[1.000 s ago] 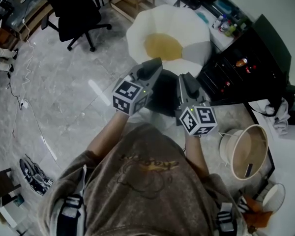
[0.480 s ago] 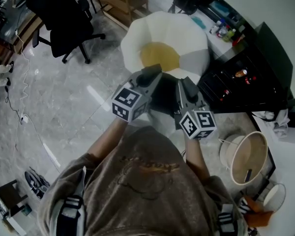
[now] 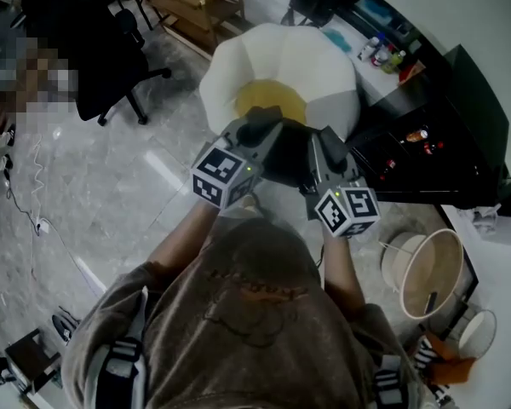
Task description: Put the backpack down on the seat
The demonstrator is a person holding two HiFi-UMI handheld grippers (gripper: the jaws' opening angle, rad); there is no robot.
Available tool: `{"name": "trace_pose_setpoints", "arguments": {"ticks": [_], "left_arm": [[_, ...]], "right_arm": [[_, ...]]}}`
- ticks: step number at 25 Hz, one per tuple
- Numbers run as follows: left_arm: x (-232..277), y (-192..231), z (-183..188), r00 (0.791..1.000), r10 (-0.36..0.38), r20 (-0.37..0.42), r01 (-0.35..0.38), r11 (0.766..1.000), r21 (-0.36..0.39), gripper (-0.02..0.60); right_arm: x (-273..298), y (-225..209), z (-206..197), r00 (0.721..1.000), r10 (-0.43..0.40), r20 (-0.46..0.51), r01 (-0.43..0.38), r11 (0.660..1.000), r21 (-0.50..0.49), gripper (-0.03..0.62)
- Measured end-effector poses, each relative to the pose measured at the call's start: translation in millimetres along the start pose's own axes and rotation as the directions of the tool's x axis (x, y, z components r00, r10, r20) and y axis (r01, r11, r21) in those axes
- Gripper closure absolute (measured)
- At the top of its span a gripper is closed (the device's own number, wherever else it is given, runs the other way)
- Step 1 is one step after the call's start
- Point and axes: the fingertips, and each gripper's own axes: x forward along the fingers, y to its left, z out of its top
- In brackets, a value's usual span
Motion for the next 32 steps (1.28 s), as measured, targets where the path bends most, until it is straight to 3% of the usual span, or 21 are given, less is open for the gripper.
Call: {"name": "trace_pose_setpoints", "arguments": {"ticks": [14, 32], "left_arm": [[58, 46, 17, 1.000, -0.018, -0.007, 0.018, 1.000, -0.005, 0.549], [154, 99, 28, 0.998, 0.065, -0.009, -0.065, 0.998, -0.026, 0.549]], "right_arm": [[58, -44, 20, 1.000, -0.026, -0.010, 0.026, 0.999, 0.024, 0.565], [133, -123, 37, 0.992, 0.105, -0.074, -0.103, 0.994, 0.033, 0.565]]}}
